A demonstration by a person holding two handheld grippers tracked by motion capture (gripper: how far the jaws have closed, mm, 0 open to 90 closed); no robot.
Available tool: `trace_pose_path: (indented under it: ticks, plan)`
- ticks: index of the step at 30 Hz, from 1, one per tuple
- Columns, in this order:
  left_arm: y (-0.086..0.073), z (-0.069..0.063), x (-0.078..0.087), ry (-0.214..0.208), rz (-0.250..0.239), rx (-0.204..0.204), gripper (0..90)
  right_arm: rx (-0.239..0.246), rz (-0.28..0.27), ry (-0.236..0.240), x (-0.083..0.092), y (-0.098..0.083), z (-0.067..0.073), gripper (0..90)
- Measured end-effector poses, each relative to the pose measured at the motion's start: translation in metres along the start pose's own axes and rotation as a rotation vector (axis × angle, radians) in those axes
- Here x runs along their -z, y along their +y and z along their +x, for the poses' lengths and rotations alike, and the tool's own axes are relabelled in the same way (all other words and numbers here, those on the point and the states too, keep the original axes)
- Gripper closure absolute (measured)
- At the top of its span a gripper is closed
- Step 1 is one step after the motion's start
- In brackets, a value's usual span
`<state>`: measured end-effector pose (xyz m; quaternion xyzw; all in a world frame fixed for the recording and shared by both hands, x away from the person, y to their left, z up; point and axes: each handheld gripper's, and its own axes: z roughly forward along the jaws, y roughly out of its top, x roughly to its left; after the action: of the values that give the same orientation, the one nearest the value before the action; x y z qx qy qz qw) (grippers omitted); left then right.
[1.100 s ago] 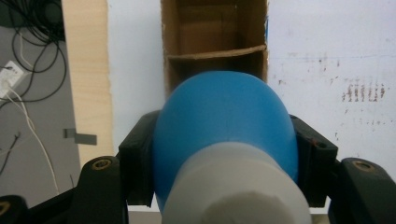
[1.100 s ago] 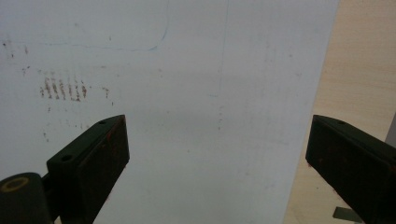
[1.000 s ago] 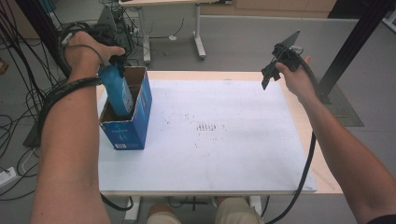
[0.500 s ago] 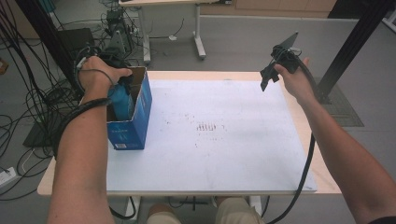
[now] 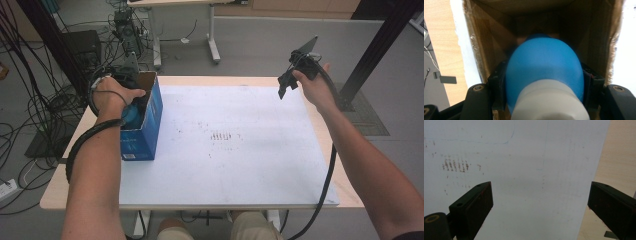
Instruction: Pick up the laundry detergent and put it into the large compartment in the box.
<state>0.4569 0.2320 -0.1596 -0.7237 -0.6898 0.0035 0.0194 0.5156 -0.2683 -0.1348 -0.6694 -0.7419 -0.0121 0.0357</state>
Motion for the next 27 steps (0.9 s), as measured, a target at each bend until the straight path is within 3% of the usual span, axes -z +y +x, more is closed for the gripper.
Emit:
trace_pose_path:
  ticks: [5, 27]
  plan:
    - [-0.0015, 0.0002, -0.0068, 0.001, -0.003, 0.001, 37.6, -0.002, 0.002, -0.001, -0.0009, 0.0, -0.0013, 5.9]
    - [-0.0007, -0.0018, -0.0077, 0.005, -0.006, 0.013, 37.3, -0.004, -0.002, 0.009, 0.0009, -0.0029, -0.003, 5.9]
